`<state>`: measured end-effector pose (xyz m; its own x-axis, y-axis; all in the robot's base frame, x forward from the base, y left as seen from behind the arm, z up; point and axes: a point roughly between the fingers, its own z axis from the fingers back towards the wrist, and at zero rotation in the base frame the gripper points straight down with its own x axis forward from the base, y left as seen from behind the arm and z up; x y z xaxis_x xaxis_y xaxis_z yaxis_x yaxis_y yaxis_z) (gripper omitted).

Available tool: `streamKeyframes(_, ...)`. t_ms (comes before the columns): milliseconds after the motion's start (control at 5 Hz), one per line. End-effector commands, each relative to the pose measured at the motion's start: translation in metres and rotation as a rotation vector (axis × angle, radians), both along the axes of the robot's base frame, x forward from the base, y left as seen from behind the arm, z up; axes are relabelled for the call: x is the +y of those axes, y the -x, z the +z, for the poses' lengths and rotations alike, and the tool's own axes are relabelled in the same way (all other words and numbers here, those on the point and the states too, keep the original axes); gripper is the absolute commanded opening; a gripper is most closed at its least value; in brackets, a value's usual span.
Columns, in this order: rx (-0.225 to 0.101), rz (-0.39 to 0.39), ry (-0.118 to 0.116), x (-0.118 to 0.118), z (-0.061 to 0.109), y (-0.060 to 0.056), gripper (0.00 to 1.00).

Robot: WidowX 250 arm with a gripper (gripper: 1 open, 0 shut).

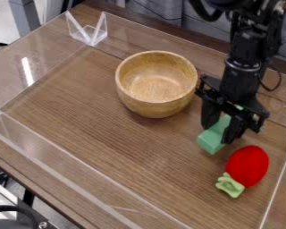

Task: Put the green stick in the brown bowl

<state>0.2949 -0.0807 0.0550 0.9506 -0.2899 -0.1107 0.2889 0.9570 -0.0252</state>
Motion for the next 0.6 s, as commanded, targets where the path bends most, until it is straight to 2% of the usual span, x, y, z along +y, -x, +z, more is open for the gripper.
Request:
streamKeyframes(0,-0.072,0.045,0.016,-0.0036,0.0232,-0.0050,0.00)
streamKeyframes(400,-0.087,0.115,0.020,-0.0059,0.0283,-0.0012,0.00)
